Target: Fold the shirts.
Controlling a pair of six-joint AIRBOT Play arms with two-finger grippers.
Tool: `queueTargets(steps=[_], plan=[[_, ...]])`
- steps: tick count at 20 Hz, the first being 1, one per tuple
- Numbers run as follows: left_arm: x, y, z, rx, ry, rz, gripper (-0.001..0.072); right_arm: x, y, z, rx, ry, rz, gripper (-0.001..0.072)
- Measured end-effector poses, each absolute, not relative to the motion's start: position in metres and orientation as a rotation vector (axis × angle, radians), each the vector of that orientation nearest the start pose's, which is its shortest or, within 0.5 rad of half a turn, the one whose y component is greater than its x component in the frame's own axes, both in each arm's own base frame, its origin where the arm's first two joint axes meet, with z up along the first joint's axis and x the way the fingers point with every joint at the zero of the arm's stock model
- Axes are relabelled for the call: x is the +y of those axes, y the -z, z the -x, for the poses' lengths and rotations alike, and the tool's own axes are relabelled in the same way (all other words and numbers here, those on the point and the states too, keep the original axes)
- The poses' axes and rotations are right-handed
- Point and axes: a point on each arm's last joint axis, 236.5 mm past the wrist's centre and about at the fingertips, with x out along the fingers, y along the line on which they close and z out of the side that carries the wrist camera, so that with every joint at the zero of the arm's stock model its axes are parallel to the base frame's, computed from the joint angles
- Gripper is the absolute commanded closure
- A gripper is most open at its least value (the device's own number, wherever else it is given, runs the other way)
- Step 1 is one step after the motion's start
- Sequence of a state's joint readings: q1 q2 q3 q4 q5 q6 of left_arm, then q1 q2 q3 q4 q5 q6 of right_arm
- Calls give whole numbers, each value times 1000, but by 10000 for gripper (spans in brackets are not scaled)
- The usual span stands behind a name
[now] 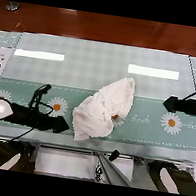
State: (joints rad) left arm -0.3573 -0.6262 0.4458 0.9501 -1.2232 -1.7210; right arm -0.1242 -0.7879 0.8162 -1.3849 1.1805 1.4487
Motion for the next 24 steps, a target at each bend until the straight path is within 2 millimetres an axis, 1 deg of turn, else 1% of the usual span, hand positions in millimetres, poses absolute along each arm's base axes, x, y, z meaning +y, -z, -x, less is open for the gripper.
queueTargets(steps=[1, 3, 6, 9, 13, 15, 16, 17, 19, 20, 21, 22, 24], plan=[[-191, 22, -133, 1500, 515, 494, 27, 0, -46, -287, 1124, -59, -158, 84], [-196, 35, -140, 1470, 495, 559, 27, -4, -44, -290, 1123, -55, -217, 84], [-197, 52, -148, 1453, 463, 596, 27, 1, -36, -294, 1143, -79, -290, 84], [-200, 68, -149, 1480, 463, 600, 27, 7, -29, -297, 1170, -103, -339, 84], [-208, 84, -149, 1525, 483, 617, 28, 11, -25, -296, 1191, -118, -367, 85], [-213, 91, -146, 1557, 495, 632, 76, 12, -23, -293, 1207, -126, -372, 84], [-218, 92, -145, 1565, 508, 644, 86, 13, -23, -293, 1211, -129, -374, 84], [-224, 94, -144, 1565, 526, 650, 140, 14, -23, -292, 1214, -132, -377, 84], [-237, 96, -146, 1552, 559, 660, 476, 15, -22, -291, 1220, -134, -377, 84], [-243, 98, -146, 1546, 572, 655, 617, 15, -22, -290, 1223, -136, -378, 84], [-249, 98, -146, 1543, 583, 670, 671, 15, -22, -290, 1225, -136, -379, 84], [-253, 99, -145, 1548, 590, 677, 685, 15, -22, -290, 1224, -135, -378, 84], [-258, 99, -144, 1548, 598, 685, 686, 8, -21, -293, 1214, -108, -366, 84]])
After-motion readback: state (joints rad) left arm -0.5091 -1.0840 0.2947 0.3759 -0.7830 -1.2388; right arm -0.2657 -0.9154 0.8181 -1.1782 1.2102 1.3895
